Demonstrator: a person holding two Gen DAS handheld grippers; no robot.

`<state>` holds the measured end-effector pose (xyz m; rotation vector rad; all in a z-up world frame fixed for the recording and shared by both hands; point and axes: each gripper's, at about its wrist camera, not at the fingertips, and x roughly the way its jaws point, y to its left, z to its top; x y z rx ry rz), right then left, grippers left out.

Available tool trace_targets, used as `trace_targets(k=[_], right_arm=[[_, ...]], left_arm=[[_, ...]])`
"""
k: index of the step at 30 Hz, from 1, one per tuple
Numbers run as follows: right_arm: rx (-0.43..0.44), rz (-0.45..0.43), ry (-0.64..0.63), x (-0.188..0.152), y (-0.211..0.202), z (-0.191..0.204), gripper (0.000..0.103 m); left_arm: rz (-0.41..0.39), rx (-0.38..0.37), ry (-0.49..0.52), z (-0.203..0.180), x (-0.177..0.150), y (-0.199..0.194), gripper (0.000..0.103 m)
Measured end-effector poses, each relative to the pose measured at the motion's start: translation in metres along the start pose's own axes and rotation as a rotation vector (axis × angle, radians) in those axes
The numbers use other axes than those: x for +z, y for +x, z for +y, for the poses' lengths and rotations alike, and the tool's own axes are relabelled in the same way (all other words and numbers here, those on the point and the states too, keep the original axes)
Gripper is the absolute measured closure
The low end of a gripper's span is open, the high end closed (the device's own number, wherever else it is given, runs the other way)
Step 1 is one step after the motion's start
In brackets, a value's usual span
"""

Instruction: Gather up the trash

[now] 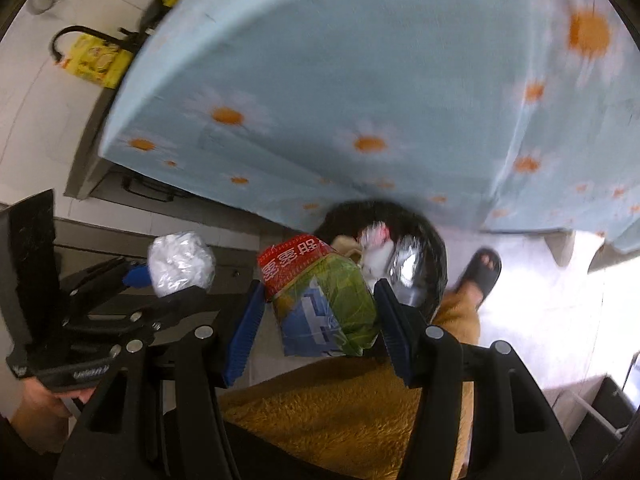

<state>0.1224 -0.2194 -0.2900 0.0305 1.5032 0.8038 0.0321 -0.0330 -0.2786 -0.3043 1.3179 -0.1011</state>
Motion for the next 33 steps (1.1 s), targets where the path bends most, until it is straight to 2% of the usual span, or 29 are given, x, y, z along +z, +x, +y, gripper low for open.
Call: trace_targets(k=[4,9,15,17,20,33], right_arm=[[0.025,0.039,0.054,0.001,0.014,-0.009,0.046],[0.006,0.053,0.057,0.002,0.022,-0.008,0.046],[0.035,0.066,0.099,0.005,0.027,-0.009,0.045],[0.056,0.074,0.129,0.006,0.029,-0.012,0.038],[0.076,0.073,0.153,0.007,0.027,-0.014,0.035],[0.068,0.037,0.142,0.018,0.014,-0.006,0.035]], left_arm=[[0.031,-0.002,-0.013,0.001,0.000,0.010,0.053],[0.050,-0.002,-0.032,0.006,-0.001,0.018,0.053],[0.077,-0.008,-0.038,0.007,0.002,0.022,0.052],[0.090,-0.002,-0.039,0.008,0.002,0.025,0.052],[0.105,0.003,-0.042,0.010,0.002,0.027,0.043],[0.092,0.015,-0.057,0.016,0.004,0.023,0.043]])
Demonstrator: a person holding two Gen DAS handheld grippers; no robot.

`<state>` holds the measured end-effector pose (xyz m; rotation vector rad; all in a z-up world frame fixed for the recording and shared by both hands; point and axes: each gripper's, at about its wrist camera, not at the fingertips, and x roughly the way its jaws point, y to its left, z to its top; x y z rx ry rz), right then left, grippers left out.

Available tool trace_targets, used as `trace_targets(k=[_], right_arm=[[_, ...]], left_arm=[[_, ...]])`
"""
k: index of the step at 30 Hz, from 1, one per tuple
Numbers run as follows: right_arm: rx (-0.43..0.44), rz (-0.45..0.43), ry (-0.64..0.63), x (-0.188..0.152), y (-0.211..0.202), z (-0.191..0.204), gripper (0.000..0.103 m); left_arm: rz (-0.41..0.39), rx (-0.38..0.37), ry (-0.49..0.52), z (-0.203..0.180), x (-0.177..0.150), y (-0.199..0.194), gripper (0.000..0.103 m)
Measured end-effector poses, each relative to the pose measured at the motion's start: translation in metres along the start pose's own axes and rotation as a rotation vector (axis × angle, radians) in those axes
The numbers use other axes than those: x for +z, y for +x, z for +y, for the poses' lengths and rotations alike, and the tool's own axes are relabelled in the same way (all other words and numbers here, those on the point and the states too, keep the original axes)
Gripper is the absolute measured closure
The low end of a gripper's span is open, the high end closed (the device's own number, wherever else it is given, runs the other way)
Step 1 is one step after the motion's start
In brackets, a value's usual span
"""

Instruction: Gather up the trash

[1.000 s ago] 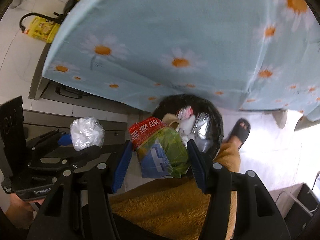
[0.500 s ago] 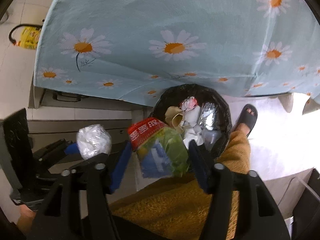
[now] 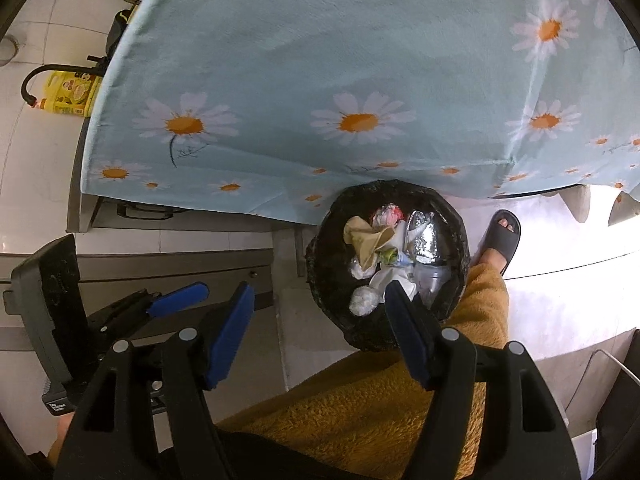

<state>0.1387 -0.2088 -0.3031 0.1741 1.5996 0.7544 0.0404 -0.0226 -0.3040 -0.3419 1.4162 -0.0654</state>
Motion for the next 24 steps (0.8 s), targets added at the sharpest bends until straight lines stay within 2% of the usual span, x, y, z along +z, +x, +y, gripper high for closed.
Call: trace_targets(k=[8,11,13,21,22,24], right_arm=[[-0.029,-0.031,-0.026,-0.001,-0.017,0.014,0.035],[-0.039,-0.051,-0.035,-0.003,-0.028,0.022,0.032],[-0.046,-0.076,-0.036,-0.005,-0.038,0.027,0.028],[-0.054,-0.143,-0.015,-0.016,-0.068,0.043,0.027],[-0.047,-0.150,-0.014,-0.017,-0.072,0.045,0.026],[-0.039,-0.169,-0.025,-0.017,-0.081,0.049,0.020]], left_arm=[[-0.031,-0.014,-0.008,0.002,0.001,-0.017,0.043],[-0.062,0.013,0.001,0.003,0.001,-0.032,0.034],[-0.091,0.000,-0.003,0.005,0.001,-0.042,0.034],[-0.141,-0.003,0.016,0.007,0.005,-0.082,0.034],[-0.153,-0.003,0.017,0.007,0.006,-0.090,0.032],[-0.172,-0.002,0.015,0.004,0.008,-0.100,0.023]])
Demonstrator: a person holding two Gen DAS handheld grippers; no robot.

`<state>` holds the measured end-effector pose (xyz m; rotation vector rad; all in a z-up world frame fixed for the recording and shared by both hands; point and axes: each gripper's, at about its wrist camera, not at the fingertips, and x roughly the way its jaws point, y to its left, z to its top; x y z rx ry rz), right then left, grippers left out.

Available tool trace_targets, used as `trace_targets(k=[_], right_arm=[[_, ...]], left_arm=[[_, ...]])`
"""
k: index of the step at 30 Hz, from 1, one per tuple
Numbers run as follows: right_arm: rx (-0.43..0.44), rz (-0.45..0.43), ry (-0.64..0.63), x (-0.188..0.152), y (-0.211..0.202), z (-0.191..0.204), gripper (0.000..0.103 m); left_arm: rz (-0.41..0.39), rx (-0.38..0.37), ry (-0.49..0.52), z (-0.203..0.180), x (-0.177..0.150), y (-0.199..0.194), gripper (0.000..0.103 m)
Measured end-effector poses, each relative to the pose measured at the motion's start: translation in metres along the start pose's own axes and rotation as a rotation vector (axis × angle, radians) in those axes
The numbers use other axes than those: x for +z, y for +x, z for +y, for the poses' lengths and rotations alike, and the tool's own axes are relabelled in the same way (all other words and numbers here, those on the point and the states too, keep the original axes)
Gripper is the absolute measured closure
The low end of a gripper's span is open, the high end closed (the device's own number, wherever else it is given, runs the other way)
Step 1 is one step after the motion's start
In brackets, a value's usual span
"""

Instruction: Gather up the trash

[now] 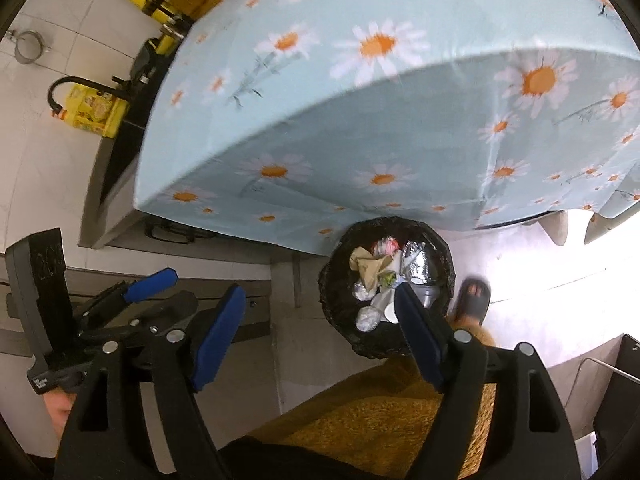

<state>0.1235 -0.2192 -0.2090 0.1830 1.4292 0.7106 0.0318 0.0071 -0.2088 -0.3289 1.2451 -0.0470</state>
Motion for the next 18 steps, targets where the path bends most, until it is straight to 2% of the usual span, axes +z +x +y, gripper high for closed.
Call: trace_targets(k=[1,4,8,9,10,13,18], right_arm=[[-0.005,-0.020,-0.011,0.002,-0.007,0.003,0.016],[-0.004,-0.053,-0.044,0.006,-0.022,0.010,0.015],[0.011,-0.078,-0.080,0.014,-0.039,0.014,0.013],[0.013,-0.092,-0.091,0.016,-0.046,0.015,0.007],[0.017,-0.112,-0.106,0.017,-0.053,0.017,0.005],[0.005,-0.166,-0.149,0.019,-0.073,0.021,0.005],[-0.017,-0.187,-0.197,0.024,-0.097,0.025,0.005]], left_arm=[[-0.020,0.002,-0.002,-0.002,0.003,-0.008,0.023],[-0.057,0.006,0.006,-0.009,0.010,-0.023,0.020],[-0.101,0.035,0.012,-0.018,0.018,-0.041,0.009],[-0.101,0.050,0.003,-0.019,0.020,-0.044,0.009],[-0.103,0.064,-0.009,-0.021,0.022,-0.049,0.009],[-0.117,0.056,-0.007,-0.030,0.026,-0.061,0.009],[-0.158,0.116,-0.026,-0.045,0.031,-0.075,0.007]])
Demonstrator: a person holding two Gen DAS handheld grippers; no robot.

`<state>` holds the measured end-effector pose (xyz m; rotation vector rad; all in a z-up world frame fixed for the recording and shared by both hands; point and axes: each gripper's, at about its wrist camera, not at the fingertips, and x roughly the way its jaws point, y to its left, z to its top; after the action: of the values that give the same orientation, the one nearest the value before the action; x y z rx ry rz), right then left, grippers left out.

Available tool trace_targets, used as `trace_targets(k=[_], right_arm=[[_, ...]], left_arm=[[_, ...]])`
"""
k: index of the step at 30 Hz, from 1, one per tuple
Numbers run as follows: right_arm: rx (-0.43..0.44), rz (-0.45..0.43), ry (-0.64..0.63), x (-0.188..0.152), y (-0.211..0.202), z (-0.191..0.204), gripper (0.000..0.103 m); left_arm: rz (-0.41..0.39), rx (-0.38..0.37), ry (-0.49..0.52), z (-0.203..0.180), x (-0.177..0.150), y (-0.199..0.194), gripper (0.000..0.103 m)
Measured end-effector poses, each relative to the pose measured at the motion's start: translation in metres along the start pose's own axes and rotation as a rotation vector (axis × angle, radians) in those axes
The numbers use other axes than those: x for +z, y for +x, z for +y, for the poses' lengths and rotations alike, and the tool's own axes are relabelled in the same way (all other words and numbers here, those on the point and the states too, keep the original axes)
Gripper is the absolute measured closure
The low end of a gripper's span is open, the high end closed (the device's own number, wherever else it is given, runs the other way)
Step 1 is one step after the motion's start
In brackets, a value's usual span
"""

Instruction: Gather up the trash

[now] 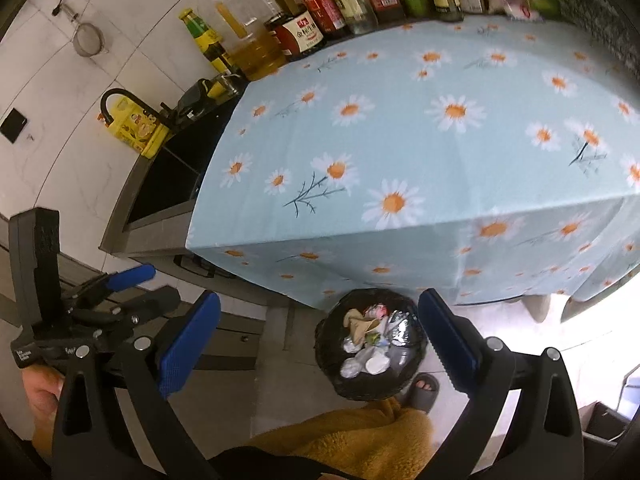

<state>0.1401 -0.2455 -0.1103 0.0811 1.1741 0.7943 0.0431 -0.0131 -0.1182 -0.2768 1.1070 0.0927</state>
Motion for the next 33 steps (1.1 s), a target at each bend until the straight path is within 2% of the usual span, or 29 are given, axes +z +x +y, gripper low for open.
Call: trace_targets(k=[7,11,16,18,20,23,33], right_arm=[[-0.037,-0.096,-0.083,0.017,-0.043,0.003,0.005],[-0.069,-0.188,-0.101,0.023,-0.065,-0.001,0.005],[-0.104,-0.211,-0.125,0.029,-0.080,-0.007,0.005],[-0.108,-0.206,-0.124,0.030,-0.084,-0.010,0.005],[-0.110,-0.200,-0.124,0.033,-0.089,-0.012,0.005],[-0.125,-0.205,-0.137,0.035,-0.096,-0.013,0.005],[-0.110,-0.228,-0.173,0.031,-0.110,-0.009,0.005]], left_arm=[[-0.060,0.008,-0.014,-0.020,0.010,-0.021,0.007],[-0.094,0.005,-0.017,-0.031,0.013,-0.032,0.007],[-0.124,0.010,-0.014,-0.042,0.015,-0.045,0.007],[-0.151,-0.010,0.005,-0.050,0.014,-0.056,0.007],[-0.177,0.005,0.029,-0.059,0.013,-0.065,0.007],[-0.186,-0.010,0.018,-0.064,0.015,-0.071,0.007],[-0.217,0.015,0.008,-0.075,0.012,-0.084,0.007]])
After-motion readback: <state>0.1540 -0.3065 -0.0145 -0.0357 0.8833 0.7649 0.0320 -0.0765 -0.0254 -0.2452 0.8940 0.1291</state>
